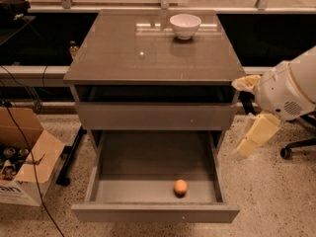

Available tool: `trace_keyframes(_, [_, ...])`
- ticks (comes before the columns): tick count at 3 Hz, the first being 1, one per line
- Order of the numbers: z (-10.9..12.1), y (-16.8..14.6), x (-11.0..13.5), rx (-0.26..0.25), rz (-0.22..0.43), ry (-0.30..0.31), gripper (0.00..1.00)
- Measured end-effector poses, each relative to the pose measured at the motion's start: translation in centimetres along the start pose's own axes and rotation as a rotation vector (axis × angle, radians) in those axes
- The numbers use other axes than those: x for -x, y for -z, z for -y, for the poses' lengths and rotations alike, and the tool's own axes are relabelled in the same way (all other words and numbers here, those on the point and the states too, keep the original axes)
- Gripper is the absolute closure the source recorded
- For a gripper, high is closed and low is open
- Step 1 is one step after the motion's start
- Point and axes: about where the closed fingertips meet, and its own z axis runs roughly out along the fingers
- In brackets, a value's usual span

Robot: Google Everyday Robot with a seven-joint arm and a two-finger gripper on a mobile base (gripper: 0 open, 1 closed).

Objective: Pick orange from middle drawer and place on counter

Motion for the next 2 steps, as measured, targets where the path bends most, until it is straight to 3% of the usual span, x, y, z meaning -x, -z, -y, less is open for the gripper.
trace_keyframes(1, [-0.3, -4.9, -0.8, 0.092, 0.198, -0.018, 0.0])
trace_keyframes(2, [-0.4, -6.4, -0.9, 0.118, 0.227, -0.033, 0.0])
